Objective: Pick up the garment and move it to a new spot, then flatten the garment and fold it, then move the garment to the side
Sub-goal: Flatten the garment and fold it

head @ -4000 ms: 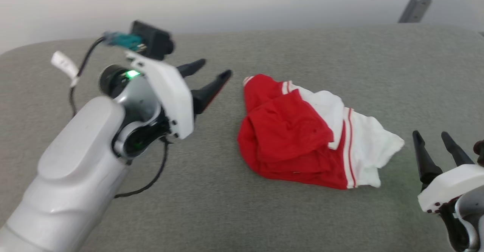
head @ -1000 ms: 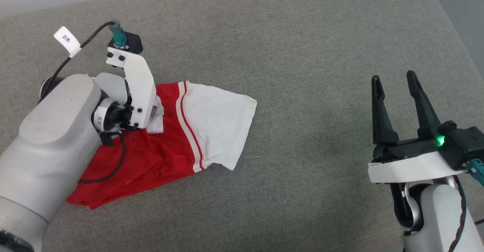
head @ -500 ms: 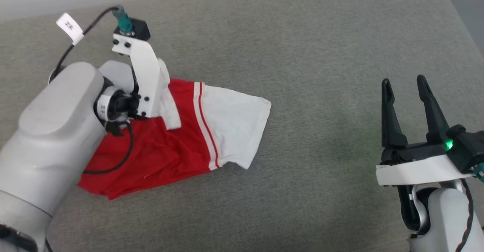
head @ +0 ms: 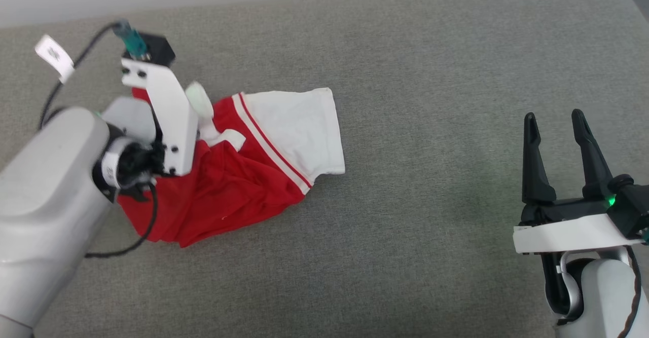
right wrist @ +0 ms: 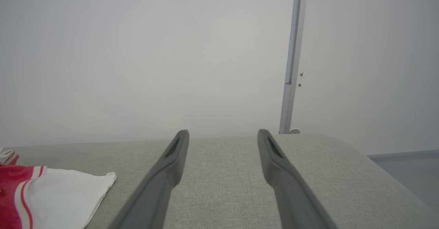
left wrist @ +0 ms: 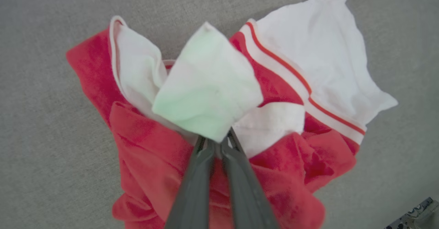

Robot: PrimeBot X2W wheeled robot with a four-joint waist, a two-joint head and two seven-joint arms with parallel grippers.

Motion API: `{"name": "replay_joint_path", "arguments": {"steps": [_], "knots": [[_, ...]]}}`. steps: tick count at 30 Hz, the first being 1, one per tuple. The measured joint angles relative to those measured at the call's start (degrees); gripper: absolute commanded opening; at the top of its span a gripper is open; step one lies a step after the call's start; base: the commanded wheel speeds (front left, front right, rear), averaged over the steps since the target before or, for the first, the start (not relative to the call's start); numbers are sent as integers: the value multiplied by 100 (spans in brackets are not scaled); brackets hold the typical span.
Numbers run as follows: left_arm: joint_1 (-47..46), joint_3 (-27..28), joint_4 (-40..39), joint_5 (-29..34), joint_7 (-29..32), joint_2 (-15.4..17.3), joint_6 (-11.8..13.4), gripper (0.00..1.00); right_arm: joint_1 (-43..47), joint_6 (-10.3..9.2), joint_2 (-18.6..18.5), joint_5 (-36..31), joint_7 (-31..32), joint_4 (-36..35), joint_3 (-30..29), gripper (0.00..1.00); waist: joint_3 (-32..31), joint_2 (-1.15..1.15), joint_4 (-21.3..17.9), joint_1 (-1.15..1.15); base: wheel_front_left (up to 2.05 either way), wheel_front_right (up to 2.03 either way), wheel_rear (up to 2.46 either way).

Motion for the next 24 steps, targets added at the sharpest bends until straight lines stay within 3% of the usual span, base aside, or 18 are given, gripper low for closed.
{"name": "replay_joint_path", "arguments": {"steps": [1, 2, 4, 5, 6, 7, 8, 24], "knots": [[43, -29, 20, 11, -15, -9, 4, 0, -7, 0, 0, 0, 0, -2, 14, 100, 14, 0, 12, 0, 0, 0, 0], [59, -53, 56, 21, -41, -24, 5, 7, -25, 0, 0, -1, 0, -1, 24, 100, 28, 0, 19, 0, 0, 0, 0], [62, -78, 156, 31, -67, -90, 22, 43, -71, 0, -1, -7, 0, 0, 40, 100, 55, 0, 25, 0, 0, 0, 0], [62, -98, 211, 54, -113, -131, 15, 48, -82, -1, 0, -13, 0, 3, 47, 100, 64, 0, 26, 0, 0, 0, 0], [58, -111, 289, 63, -113, -174, -4, 63, -92, 0, 0, -13, 0, 7, 57, 100, 69, 0, 22, 0, 0, 0, 0], [53, -131, 353, 64, -109, -203, -7, 88, -101, -1, 0, -21, 0, 11, 70, 100, 71, 0, 17, 0, 0, 0, 0], [41, -167, 413, 81, -103, -221, -27, 100, -110, -1, -1, -29, 0, 12, 79, 100, 71, 0, 11, 0, 0, 0, 0], [-717, -300, 1085, 370, -114, -466, -296, 100, -68, 0, -1, -21, 0, -10, 133, 100, 189, 0, -188, 0, 0, 0, 0]]}}
